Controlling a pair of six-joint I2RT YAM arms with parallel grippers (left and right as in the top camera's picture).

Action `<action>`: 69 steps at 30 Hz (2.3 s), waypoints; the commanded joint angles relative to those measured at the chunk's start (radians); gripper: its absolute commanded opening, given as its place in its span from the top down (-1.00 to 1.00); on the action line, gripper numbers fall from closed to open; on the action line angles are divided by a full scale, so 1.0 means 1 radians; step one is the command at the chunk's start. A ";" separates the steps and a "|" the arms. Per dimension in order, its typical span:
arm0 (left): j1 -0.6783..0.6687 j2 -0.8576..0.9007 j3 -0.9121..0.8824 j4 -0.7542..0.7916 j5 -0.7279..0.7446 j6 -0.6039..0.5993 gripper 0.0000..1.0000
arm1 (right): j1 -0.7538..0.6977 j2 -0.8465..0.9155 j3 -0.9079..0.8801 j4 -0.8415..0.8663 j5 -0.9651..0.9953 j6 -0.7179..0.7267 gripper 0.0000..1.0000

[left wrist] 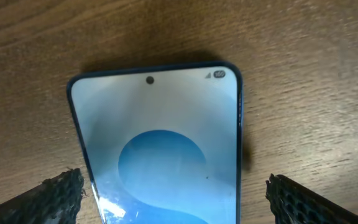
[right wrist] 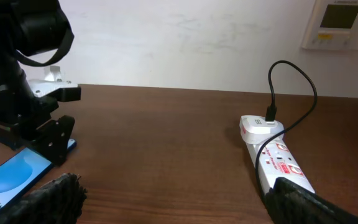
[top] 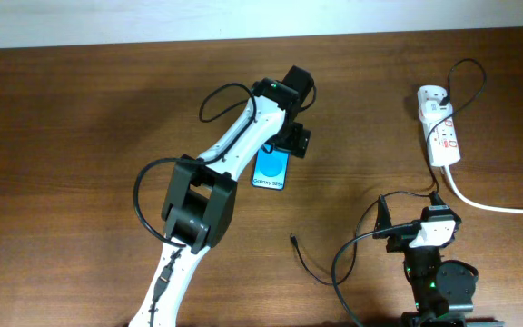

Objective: Plug charger to phone and switch on socket

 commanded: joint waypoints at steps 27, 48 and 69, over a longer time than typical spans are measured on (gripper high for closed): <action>-0.012 0.079 0.011 -0.097 0.003 -0.004 -0.98 | -0.002 -0.006 -0.005 -0.006 0.005 0.007 -0.97; 0.005 0.079 0.011 -0.099 -0.095 -0.023 -0.81 | -0.002 -0.006 -0.005 -0.006 0.005 0.007 -0.97; 0.006 0.092 0.011 -0.095 0.017 -0.023 -0.93 | -0.002 -0.006 -0.005 -0.006 0.005 0.007 -0.97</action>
